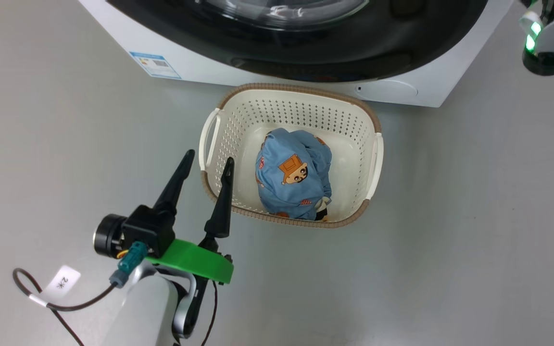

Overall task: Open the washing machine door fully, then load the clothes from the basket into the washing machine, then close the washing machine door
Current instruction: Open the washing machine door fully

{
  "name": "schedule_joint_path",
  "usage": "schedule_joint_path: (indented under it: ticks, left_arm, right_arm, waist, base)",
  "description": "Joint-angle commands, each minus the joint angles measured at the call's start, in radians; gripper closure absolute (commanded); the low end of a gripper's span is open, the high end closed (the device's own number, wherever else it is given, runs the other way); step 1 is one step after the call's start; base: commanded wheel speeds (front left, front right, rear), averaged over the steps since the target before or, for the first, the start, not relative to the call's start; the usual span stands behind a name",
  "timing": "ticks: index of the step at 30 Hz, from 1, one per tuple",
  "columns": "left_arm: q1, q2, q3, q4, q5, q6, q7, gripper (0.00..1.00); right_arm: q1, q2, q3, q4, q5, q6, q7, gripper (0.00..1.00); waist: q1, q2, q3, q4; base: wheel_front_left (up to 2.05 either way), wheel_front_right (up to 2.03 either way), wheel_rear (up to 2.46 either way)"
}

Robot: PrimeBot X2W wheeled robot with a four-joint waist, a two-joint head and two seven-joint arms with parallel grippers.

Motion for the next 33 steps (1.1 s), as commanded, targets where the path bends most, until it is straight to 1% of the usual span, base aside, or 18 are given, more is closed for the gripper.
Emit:
schedule_joint_path:
  ticks: [1, 9, 18, 26, 33]
  left_arm:
    - [-0.016, 0.019, 0.030, -0.019, -0.004, 0.007, -0.006, 0.00]
    - [-0.002, 0.019, 0.045, -0.013, 0.001, 0.007, -0.006, 0.00]
    - [0.020, 0.019, 0.071, -0.015, 0.018, 0.003, -0.006, 0.00]
    - [0.035, 0.019, 0.079, 0.001, 0.028, 0.004, -0.006, 0.00]
    - [0.051, 0.019, 0.103, 0.023, 0.034, -0.006, -0.006, 0.00]
  right_arm:
    - [0.022, 0.033, 0.010, -0.042, 0.014, 0.005, 0.035, 1.00]
    - [0.126, 0.046, 0.011, -0.125, 0.056, 0.005, 0.150, 1.00]
    - [0.252, 0.086, -0.010, -0.224, 0.126, 0.005, 0.252, 1.00]
    - [0.363, 0.121, -0.010, -0.306, 0.168, 0.005, 0.302, 1.00]
    - [0.467, 0.145, 0.031, -0.390, 0.209, 0.005, 0.339, 1.00]
  waist:
    - [0.0000, -0.0001, -0.005, -0.003]
    - [0.0000, -0.0001, -0.029, -0.014]
    - [0.0000, -0.0001, -0.063, -0.033]
    - [0.0000, -0.0001, -0.093, -0.047]
    - [0.0000, -0.0001, -0.128, -0.065]
  base:
    - [0.00, 0.00, 0.00]
    - [0.00, 0.00, 0.00]
    - [0.00, 0.00, 0.00]
    - [0.00, 0.00, 0.00]
    - [0.00, 0.00, 0.00]
